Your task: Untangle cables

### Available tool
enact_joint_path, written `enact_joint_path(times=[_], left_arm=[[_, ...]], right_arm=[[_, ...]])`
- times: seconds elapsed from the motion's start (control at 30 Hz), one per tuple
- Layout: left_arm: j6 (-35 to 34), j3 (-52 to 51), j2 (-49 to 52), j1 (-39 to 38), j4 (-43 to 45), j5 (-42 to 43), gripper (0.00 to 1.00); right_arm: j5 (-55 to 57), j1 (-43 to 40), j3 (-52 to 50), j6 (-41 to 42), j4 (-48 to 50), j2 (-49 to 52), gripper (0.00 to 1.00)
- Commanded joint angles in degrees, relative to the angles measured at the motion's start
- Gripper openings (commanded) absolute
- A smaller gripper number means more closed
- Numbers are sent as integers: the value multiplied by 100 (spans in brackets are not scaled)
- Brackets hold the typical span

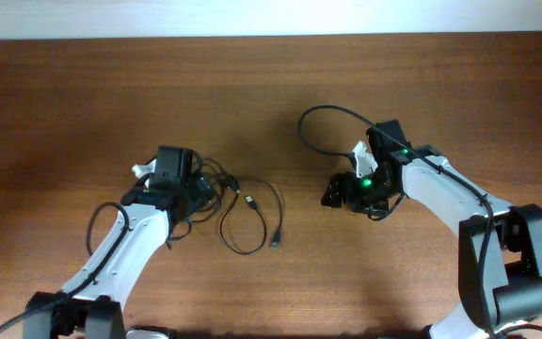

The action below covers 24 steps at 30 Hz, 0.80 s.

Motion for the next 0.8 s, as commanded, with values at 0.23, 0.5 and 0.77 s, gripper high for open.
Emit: enact_joint_path(times=[0.23,0.5,0.77], left_arm=[[2955,1832,-739,33,-1272,-1001,99],[2041,1759,-214,31,-1394,1436,97],[-216,1440,1091,17,-1246,1370,72]], right_arm=[[203,7,-33,-26,85,0,99],[201,7,-33,-26,37,0,99],[310,7,-33,-28,131,0,99]])
